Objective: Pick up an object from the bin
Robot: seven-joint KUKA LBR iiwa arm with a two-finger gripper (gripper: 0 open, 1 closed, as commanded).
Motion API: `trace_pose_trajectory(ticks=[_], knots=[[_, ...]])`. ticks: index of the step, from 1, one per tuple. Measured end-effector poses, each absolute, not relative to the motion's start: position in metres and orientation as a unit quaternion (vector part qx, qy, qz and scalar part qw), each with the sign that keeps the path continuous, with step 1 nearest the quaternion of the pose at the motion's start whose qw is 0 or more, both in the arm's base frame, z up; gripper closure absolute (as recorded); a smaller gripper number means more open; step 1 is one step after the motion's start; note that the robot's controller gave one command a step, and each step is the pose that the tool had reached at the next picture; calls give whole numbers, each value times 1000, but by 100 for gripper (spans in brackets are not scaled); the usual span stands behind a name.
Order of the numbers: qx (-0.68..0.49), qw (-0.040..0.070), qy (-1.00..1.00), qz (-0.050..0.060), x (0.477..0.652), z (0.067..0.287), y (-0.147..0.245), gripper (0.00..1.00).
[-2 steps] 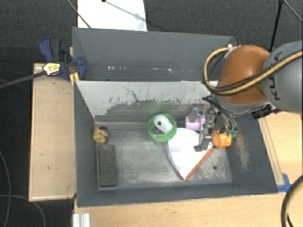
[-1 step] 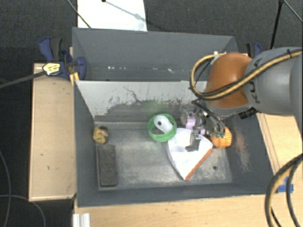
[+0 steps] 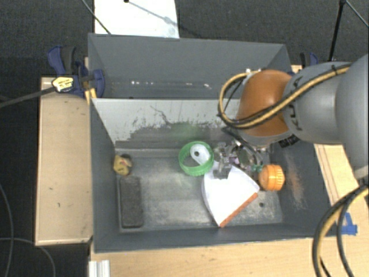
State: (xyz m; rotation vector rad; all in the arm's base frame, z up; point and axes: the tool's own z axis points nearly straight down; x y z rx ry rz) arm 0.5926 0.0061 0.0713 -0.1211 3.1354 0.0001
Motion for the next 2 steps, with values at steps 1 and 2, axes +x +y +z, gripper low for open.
trace_pose_trajectory(ticks=[1, 2], knots=[[-39, 2, 999, 0, 593, 71, 6, 100], [-73, 3, 997, 0, 582, 113, -4, 100]])
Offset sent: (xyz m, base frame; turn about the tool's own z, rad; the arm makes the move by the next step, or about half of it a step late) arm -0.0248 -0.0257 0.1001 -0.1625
